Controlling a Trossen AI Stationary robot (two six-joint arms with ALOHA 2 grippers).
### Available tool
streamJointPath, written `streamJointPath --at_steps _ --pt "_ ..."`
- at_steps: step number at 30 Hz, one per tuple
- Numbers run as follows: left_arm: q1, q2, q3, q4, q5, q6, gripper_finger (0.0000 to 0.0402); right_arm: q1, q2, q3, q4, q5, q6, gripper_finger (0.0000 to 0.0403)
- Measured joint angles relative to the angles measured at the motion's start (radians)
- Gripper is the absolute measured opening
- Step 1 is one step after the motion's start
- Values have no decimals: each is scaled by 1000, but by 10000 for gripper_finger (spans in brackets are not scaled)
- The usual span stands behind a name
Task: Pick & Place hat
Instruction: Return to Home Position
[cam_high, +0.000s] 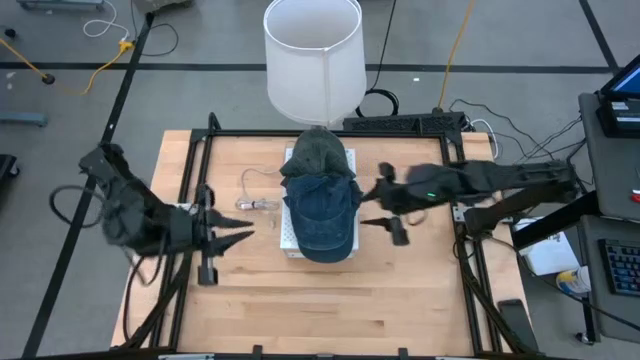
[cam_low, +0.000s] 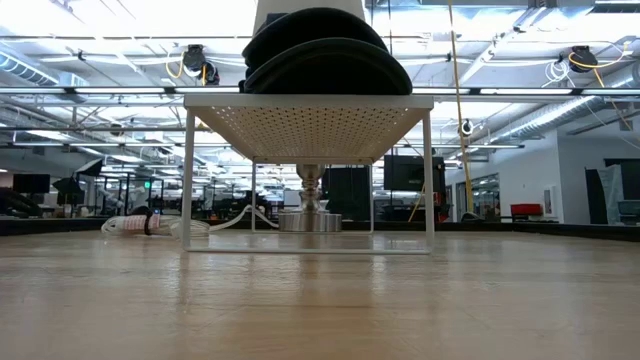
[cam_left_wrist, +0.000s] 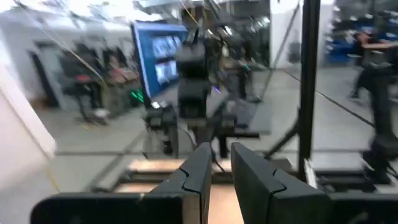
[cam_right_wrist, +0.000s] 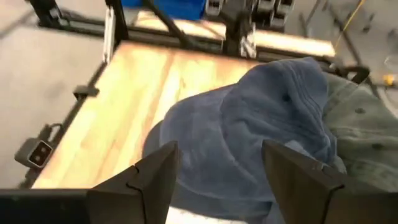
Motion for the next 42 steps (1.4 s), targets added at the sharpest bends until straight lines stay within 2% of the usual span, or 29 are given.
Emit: streamJointPath --at_steps 3,6,11,15,21,24,32,38,42 --pt "63 -60 -19 -134 112 -88 67 38 -122 -153 149 27 31 224" --pt "131 -98 -32 -228 181 -131 67 63 -230 -304 258 83 74 223" --pt "228 -137 -96 -270 255 -145 67 67 -387 -542 411 105 60 222" --pt "278 -168 -187 -212 246 -178 67 67 -476 -720 545 104 79 221" --pt "341 -205 -389 -44 200 -247 67 67 -549 -939 733 105 71 222" --pt "359 -214 -470 61 174 -291 67 67 -572 -1014 822 105 84 224" --pt "361 -255 -636 94 163 -369 67 67 -611 -1192 1068 103 45 220" --pt "361 -316 -769 141 164 -363 67 67 -635 -1330 1275 104 63 223" --pt "361 -366 -877 297 192 -318 67 71 -647 -1391 1400 104 49 220"
